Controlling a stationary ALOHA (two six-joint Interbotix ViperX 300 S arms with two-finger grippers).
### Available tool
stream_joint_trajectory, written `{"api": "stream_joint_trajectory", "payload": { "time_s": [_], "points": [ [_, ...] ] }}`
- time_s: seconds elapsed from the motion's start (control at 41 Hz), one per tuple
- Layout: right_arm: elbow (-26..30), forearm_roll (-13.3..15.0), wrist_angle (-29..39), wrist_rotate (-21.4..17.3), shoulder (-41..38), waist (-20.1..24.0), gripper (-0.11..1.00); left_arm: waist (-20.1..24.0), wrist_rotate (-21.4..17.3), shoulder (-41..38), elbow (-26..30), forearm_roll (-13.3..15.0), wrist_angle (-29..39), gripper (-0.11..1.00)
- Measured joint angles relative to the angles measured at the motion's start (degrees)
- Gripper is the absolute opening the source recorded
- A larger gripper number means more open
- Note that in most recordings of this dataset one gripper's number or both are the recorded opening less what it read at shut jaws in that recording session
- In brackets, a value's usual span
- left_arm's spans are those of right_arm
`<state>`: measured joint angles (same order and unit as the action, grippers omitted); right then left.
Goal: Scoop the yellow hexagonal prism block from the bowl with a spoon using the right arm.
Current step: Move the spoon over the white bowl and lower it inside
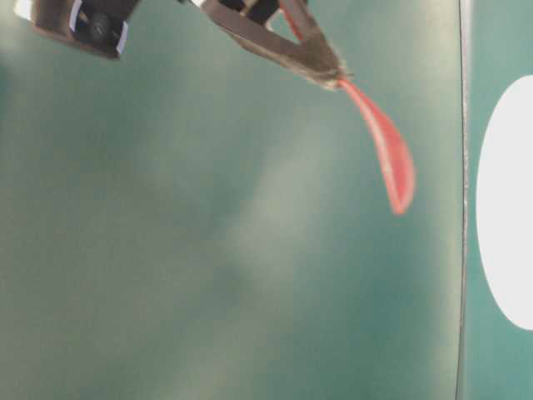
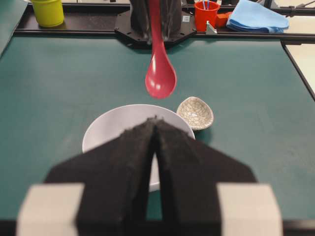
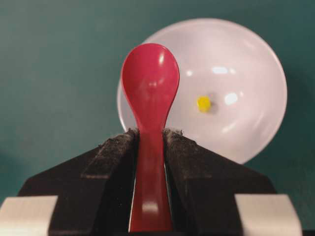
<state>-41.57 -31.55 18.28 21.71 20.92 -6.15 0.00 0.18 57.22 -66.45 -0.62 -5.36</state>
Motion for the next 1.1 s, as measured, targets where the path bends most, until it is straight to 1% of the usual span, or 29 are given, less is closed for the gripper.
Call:
{"api": "stream_joint_trajectory", "payload": {
  "time_s": [0.171, 0.317, 0.415, 0.513, 0.61, 0.757, 0.854, 0.952, 1.098],
  "points": [
    [2.8, 2.2, 4.4, -0.1, -4.0, -0.7, 0.25, 0.0, 0.0, 0.1, 0.0, 0.0, 0.0, 0.02],
    [5.7, 5.3, 8.4, -0.3, -7.6, -1.8, 0.25, 0.0, 0.0, 0.0, 0.0, 0.1, 0.1, 0.02],
    [7.1, 7.2, 10.5, -1.1, -9.4, -2.1, 0.25, 0.0, 0.1, 0.1, 0.0, 0.0, 0.0, 0.02],
    [8.1, 9.4, 12.6, -3.1, -11.1, -2.1, 0.25, 0.0, 0.0, 0.1, 0.0, 0.1, 0.1, 0.02],
    [8.4, 12.3, 14.1, -6.1, -12.3, -2.1, 0.25, 0.0, 0.0, 0.1, 0.0, 0.0, 0.0, 0.02],
    [8.4, 15.5, 14.5, -10.1, -13.1, -2.2, 0.25, 0.0, -0.1, 0.1, 0.0, 0.0, 0.1, 0.02],
    [8.4, 17.4, 14.6, -12.0, -13.6, -2.1, 0.25, 0.0, -0.1, 0.1, 0.0, 0.1, 0.1, 0.02],
    [8.4, 18.5, 14.6, -12.7, -14.0, -2.2, 0.25, 0.1, -0.1, 0.1, 0.0, 0.1, 0.0, 0.02],
    [9.1, 18.7, 14.7, -12.9, -15.0, -2.2, 0.25, 0.0, -0.1, 0.1, 0.0, 0.0, 0.0, 0.02]
  ]
}}
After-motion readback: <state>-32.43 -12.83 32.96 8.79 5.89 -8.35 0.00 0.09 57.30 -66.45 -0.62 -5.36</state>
